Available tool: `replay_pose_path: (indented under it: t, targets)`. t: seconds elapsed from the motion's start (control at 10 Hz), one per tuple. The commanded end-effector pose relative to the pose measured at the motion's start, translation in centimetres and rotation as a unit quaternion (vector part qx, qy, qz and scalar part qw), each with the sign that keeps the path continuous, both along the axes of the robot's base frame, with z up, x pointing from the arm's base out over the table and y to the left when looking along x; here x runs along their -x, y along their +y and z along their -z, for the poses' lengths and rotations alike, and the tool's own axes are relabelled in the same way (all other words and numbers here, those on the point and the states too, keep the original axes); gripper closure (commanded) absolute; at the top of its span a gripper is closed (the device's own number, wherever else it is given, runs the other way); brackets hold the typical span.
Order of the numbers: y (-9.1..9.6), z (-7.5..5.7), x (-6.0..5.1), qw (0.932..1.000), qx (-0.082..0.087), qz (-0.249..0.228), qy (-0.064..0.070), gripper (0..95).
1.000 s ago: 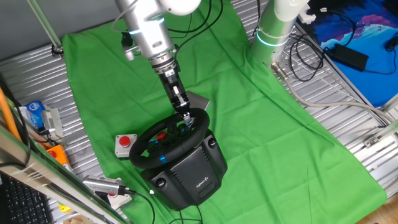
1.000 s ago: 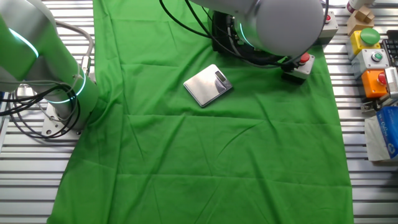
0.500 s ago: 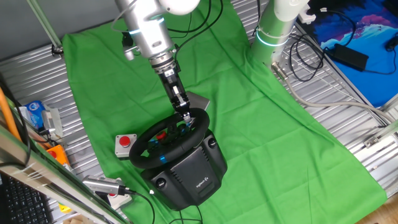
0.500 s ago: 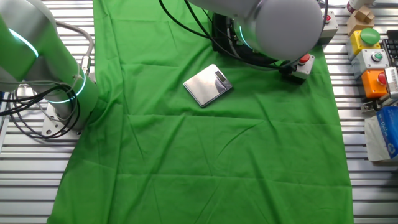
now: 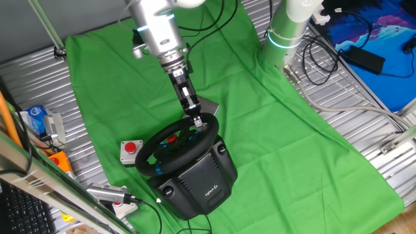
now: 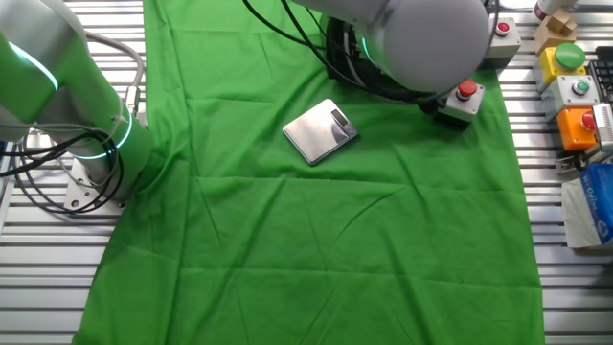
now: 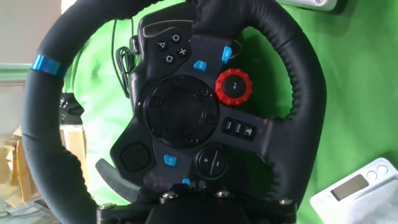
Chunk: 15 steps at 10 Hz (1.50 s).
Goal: Rotate the steering wheel 90 degrees clockwise
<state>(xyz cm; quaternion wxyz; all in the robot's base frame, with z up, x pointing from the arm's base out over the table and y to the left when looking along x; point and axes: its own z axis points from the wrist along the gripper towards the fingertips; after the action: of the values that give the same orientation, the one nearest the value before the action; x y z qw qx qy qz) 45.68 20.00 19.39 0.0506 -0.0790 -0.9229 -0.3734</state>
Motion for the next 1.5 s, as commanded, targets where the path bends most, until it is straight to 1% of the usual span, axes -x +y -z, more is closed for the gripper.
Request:
replay_pose_path:
  t: [0.1, 0.5, 0.7, 1.0, 1.2, 1.5]
  targets:
    - [0.7, -1.0, 0.1, 0.9998, -0.005, 0.016, 0.009, 95.0]
    - [1.1, -1.5, 0.2, 0.9995, -0.009, 0.025, 0.015, 95.0]
    - [1.4, -1.4, -0.1, 0.9992, -0.012, 0.033, 0.018, 95.0]
    - [1.7, -1.6, -0.2, 0.9992, -0.011, 0.036, 0.015, 95.0]
    - [2.1, -1.9, -0.3, 0.9992, -0.006, 0.037, 0.013, 95.0]
    - [2.4, -2.5, -0.6, 0.9992, -0.005, 0.037, 0.014, 95.0]
